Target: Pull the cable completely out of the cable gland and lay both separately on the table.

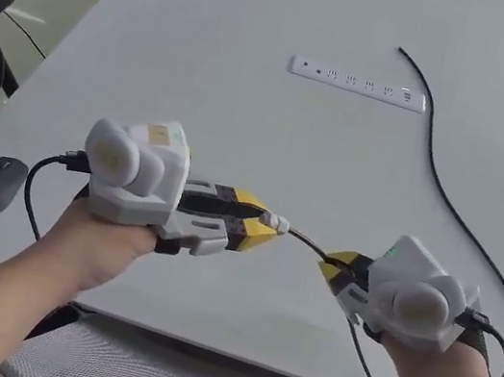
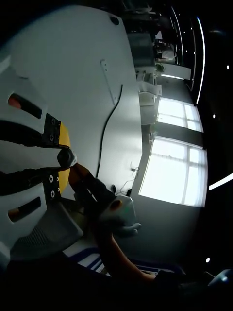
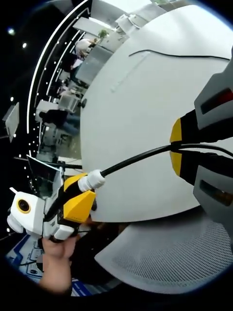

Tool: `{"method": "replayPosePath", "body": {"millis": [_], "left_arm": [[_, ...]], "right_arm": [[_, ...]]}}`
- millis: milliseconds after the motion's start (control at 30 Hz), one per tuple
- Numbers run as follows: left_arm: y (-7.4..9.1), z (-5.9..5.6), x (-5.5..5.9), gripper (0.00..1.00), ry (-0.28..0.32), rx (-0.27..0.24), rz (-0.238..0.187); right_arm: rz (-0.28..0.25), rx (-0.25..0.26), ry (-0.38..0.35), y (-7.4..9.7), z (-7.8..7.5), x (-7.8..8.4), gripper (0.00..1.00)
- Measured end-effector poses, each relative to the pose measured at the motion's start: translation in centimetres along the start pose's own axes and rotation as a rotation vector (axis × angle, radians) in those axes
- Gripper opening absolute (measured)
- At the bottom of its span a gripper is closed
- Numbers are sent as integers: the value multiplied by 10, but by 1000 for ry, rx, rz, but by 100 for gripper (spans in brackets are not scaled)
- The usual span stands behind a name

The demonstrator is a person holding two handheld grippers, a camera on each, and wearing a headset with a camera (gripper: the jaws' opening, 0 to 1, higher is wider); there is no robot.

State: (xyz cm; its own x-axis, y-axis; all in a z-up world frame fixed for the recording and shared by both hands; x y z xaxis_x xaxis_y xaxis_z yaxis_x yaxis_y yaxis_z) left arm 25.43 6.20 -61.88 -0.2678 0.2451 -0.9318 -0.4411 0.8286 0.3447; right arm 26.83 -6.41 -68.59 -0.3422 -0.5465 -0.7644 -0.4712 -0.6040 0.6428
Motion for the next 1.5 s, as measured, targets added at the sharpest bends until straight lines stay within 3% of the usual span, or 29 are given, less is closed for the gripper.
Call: {"method": "replayPosePath", "body": {"millis": [200, 700, 1067, 1500], "left_arm": [[3, 2, 3, 15, 11, -12, 3], [2, 1, 11, 15, 10, 14, 12], [7, 4, 19, 15, 15, 10, 14], [10, 6, 36, 15, 8, 14, 6]], "right_arm": [[1, 6, -24, 3, -3, 4, 0], [29, 30, 15, -1, -7, -5, 0], [61, 41, 57, -17, -13, -19, 0], [92, 49, 68, -37, -18, -34, 0]]}}
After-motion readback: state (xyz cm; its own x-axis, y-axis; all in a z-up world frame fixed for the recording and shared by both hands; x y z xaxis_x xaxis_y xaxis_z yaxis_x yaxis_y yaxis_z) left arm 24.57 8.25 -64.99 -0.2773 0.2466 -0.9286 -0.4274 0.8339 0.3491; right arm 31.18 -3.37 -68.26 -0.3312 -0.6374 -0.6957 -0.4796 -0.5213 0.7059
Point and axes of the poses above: the centre of the closed fingertips' face, and the gripper's own axes: y roughly backward along the fingers, z roughly to its left, x roughly out of its underside, the point moved 4 cm from there along y, roughly backward along the fingers, and after that the axes turned 7 degrees about -y, right-handed, at the moved point
